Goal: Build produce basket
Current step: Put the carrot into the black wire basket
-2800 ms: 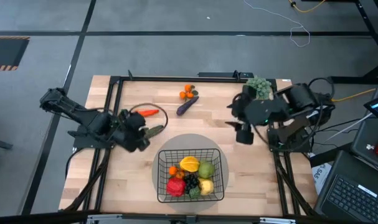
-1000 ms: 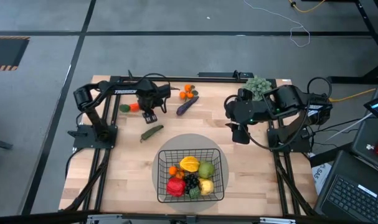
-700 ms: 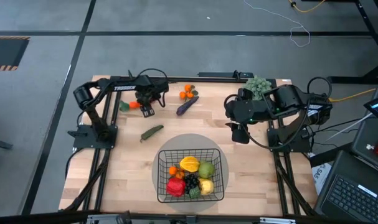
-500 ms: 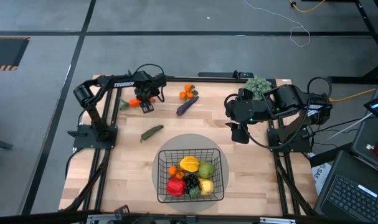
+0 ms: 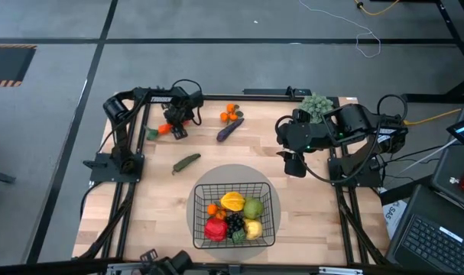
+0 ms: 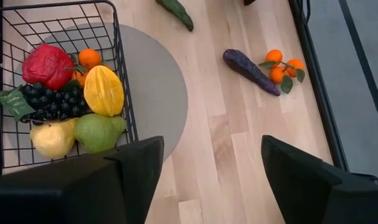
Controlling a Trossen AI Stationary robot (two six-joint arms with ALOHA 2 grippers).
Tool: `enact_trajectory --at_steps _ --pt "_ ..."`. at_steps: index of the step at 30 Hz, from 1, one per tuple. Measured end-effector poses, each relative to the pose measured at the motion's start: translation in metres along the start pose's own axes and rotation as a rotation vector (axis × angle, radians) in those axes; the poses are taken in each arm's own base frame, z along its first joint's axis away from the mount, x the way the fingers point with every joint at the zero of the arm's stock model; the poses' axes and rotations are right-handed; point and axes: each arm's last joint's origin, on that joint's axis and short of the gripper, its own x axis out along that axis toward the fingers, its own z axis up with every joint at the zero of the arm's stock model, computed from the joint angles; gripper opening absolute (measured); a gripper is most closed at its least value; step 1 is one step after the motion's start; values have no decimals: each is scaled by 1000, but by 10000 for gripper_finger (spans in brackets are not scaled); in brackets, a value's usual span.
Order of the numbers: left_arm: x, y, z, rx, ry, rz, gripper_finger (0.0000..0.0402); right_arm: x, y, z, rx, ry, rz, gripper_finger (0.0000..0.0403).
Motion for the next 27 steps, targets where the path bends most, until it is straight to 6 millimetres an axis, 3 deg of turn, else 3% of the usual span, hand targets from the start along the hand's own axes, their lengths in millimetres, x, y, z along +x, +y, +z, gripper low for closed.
enact_trajectory --at_steps 4,9,19,27 --pt "0 -6 2 -43 9 27 150 0 0 0 0 0 0 255" --pt "-14 -13 -9 -112 13 83 61 0 0 0 0 0 0 255" --pt "-83 -34 -70 -232 -18 144 60 0 0 0 -1 0 0 255" --pt "-134 -64 -117 -291 -313 -36 60 0 0 0 -5 -1 -1 255"
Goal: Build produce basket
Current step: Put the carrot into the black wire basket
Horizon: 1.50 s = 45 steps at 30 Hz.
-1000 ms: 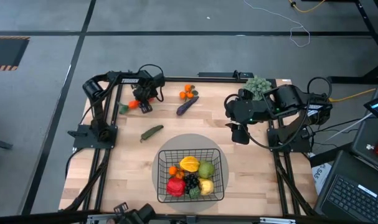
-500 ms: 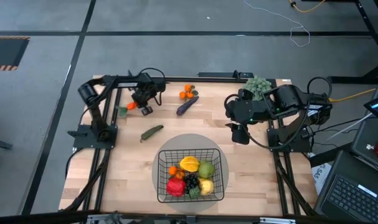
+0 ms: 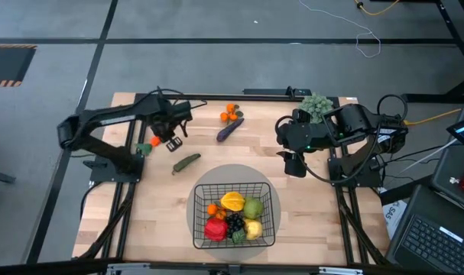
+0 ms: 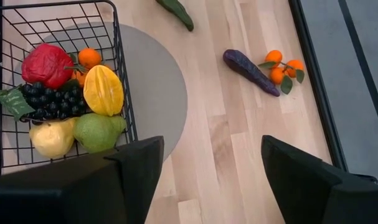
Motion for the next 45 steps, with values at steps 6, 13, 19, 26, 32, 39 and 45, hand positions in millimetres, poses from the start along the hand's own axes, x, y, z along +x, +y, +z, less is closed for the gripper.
enact_trajectory --at_steps 6,13,19,26,32,39,45 --pt "-38 -27 -9 48 -334 -301 60 0 0 0 -6 0 0 255" --pt "-83 -72 -12 248 -695 -728 60 0 0 0 -5 0 0 255" --pt "-113 -107 -28 401 -868 -980 60 0 0 0 -4 0 0 255" --pt "-113 -155 -49 507 -848 -1079 60 0 0 0 -18 0 -1 255" --pt "-95 -189 -50 526 -786 -1078 60 0 0 0 -25 0 -1 255" --pt "-85 -192 -40 414 -703 -1072 59 0 0 0 -1 0 -1 255" --pt "-84 -189 -35 357 -683 -1079 106 0 0 0 2 0 -1 255"
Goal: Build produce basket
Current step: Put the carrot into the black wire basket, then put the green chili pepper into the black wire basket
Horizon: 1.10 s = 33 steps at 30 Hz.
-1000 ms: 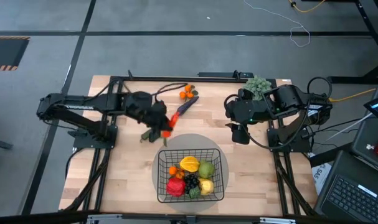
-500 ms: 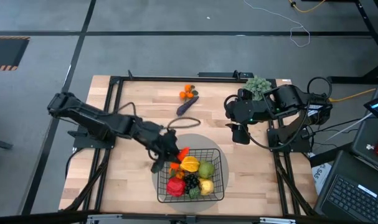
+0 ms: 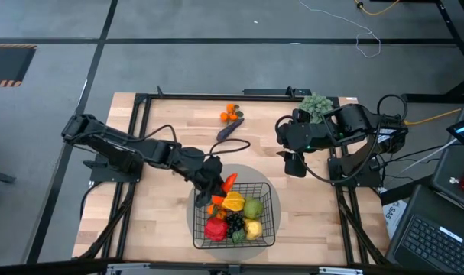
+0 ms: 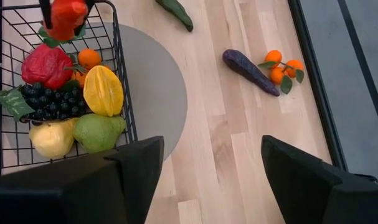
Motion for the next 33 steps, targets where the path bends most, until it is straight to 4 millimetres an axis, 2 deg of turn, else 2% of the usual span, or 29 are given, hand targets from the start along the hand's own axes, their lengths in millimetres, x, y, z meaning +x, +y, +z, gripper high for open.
enact_trajectory --at_steps 5,13,16,20,25,28,31,33 --pt "0 -1 0 3 1 -2 155 0 0 0 0 0 0 255" --pt "-2 -2 2 6 -21 -22 165 0 0 0 -2 0 0 255" --pt "-12 1 10 -1 -44 -25 165 0 0 0 -5 0 0 255" --pt "-41 15 20 -18 -52 38 166 0 0 0 -5 0 0 255" --pt "-74 47 17 -116 52 264 166 0 0 0 -1 0 0 255" --pt "-87 71 2 -193 200 501 166 0 0 0 -2 0 0 255" --pt "-90 89 -9 -273 314 692 166 0 0 0 -2 0 0 255" --pt "-87 96 -12 -287 340 758 166 0 0 0 -3 0 0 255"
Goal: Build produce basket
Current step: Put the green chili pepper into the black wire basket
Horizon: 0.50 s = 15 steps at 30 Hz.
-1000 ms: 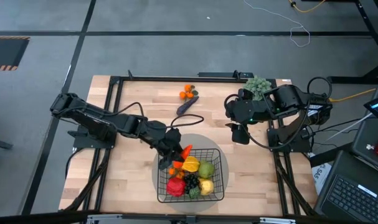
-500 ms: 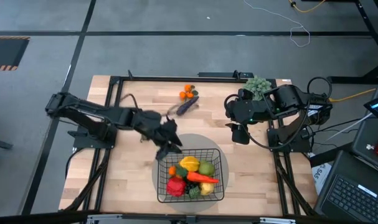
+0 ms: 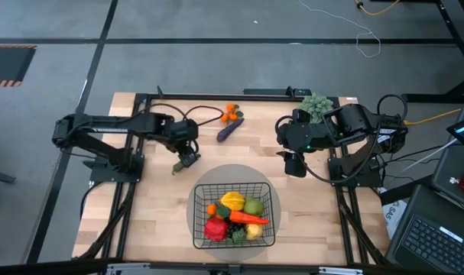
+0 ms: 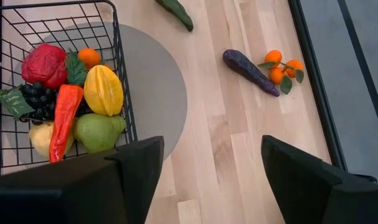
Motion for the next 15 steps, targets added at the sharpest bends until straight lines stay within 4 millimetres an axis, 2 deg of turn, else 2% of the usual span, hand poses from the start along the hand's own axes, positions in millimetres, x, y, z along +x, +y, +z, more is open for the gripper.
enact_trajectory --at_steps 6,12,15 --pt "29 5 3 74 75 79 166 0 0 0 -1 0 0 255" --pt "47 11 -1 234 163 98 166 0 0 0 3 2 8 255" --pt "55 14 -8 257 198 96 167 0 1 0 2 5 19 255"
